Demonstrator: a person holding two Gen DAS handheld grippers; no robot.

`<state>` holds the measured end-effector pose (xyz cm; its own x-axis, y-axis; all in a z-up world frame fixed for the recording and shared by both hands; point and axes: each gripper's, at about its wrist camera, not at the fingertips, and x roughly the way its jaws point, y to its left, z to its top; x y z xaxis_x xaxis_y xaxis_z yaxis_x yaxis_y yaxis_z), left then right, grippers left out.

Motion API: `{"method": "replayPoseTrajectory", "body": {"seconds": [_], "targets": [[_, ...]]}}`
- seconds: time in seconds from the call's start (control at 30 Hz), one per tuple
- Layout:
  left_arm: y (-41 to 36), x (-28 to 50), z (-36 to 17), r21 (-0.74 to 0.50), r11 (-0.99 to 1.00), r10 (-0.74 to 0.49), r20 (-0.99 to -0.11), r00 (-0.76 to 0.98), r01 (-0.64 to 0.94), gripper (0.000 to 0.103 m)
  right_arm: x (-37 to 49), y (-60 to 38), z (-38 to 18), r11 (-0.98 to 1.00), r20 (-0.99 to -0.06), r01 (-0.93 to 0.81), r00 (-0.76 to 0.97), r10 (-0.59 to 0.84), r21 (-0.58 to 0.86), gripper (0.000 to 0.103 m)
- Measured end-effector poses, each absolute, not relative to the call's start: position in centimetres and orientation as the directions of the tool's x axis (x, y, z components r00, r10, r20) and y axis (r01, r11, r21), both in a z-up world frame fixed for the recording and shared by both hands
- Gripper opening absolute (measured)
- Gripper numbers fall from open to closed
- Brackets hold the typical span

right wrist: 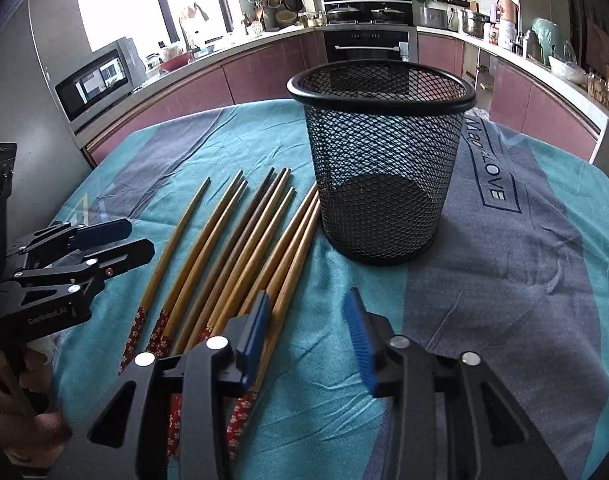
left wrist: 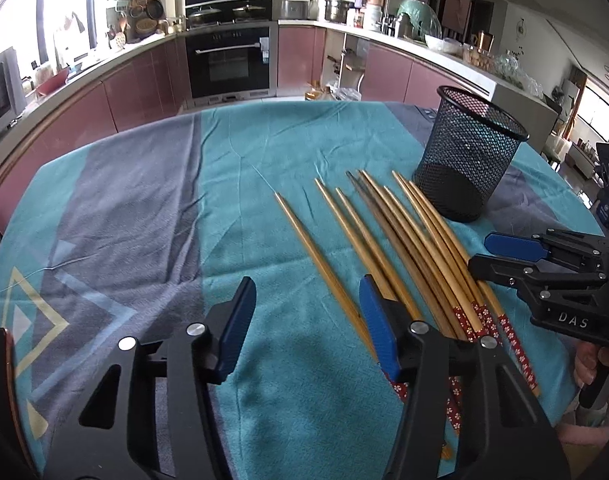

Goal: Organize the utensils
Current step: 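Lower the right gripper onto one chopstick and close while the left gripper grasps another, then lift the held chopstick upright with the right gripper while the left gripper lifts its chopstick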

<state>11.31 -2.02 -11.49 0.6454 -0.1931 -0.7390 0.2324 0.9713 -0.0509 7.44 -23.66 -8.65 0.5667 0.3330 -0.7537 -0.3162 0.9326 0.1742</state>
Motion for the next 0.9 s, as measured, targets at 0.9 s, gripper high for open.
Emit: {"method": "replayPoseTrajectory", "body": {"seconds": [0.9], "targets": [[-2.8, 12.7, -11.5, -0.132, 0.96, -0.257, -0.77, 0.584, 0.249, 0.008, 8.5, -23.3, -7.2, 0.891, -0.713, -0.372, 0.548, 0.438, 0.262, 0.006]]}}
